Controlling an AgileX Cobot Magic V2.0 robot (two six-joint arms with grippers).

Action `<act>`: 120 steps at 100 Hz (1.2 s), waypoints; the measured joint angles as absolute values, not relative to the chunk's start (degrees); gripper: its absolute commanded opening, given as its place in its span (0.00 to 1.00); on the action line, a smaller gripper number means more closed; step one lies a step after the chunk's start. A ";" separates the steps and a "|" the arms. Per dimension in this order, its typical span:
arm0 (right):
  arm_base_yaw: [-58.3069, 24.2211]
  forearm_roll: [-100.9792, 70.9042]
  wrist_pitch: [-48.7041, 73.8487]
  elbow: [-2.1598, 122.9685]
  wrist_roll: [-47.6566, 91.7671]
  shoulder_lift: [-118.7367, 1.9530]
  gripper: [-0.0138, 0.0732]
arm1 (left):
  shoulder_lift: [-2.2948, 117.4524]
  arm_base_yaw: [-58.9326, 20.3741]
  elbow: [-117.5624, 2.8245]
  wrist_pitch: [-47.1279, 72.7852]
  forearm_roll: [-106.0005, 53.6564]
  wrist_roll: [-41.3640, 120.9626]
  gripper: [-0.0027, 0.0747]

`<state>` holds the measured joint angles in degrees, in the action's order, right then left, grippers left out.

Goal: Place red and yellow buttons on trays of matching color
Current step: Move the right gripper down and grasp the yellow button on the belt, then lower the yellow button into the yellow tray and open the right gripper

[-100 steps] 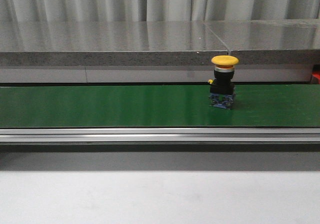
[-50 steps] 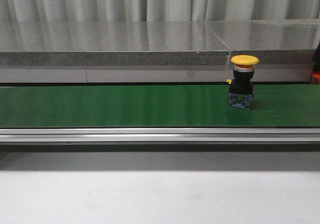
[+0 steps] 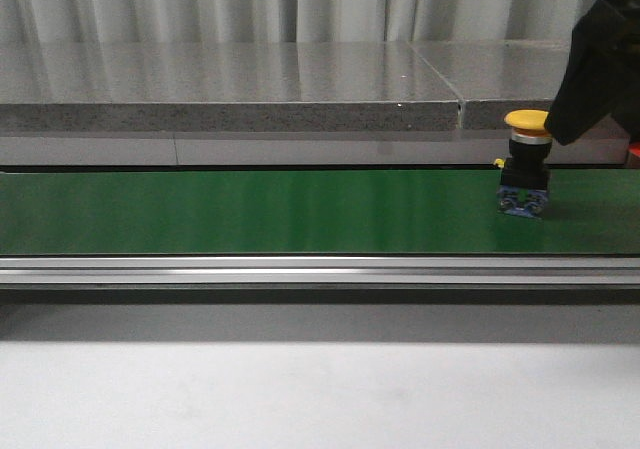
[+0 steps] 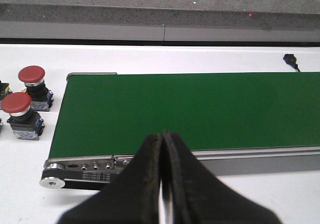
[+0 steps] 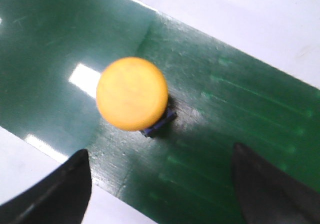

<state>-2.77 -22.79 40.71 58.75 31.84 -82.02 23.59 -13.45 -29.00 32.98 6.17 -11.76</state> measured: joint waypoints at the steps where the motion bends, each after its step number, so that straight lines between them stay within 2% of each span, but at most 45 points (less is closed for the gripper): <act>1: -2.91 -22.79 40.59 58.75 31.84 -82.02 0.82 | 23.59 -13.45 -29.00 32.98 6.17 -11.76 0.01; 33: -3.41 -23.13 35.36 58.75 32.18 -85.33 0.82 | 23.59 -13.45 -29.00 32.98 6.17 -11.76 0.01; 41: -3.41 -23.25 34.41 58.75 32.18 -86.88 0.79 | 23.59 -13.45 -29.00 32.98 6.17 -11.76 0.01; 51: -3.41 -23.25 33.31 58.75 32.18 -88.12 0.66 | 23.59 -13.45 -29.00 32.98 6.17 -11.76 0.01; 65: -3.41 -23.35 32.34 58.75 32.18 -88.35 0.39 | 23.59 -13.45 -29.00 32.98 6.17 -11.76 0.01; 75: -3.41 -23.35 32.35 58.75 32.29 -88.35 0.28 | 23.59 -13.45 -29.00 32.98 6.17 -11.76 0.01; 98: -2.62 -23.47 34.18 58.75 31.15 -86.29 0.27 | 23.59 -13.45 -29.00 32.98 6.17 -11.76 0.01; 120: 2.74 -23.47 36.84 58.75 29.17 -78.49 0.27 | 23.59 -13.45 -29.00 32.98 6.17 -11.76 0.01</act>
<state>2.74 -23.47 36.84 58.75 29.17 -78.49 23.59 -13.45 -29.00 32.98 6.17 -11.76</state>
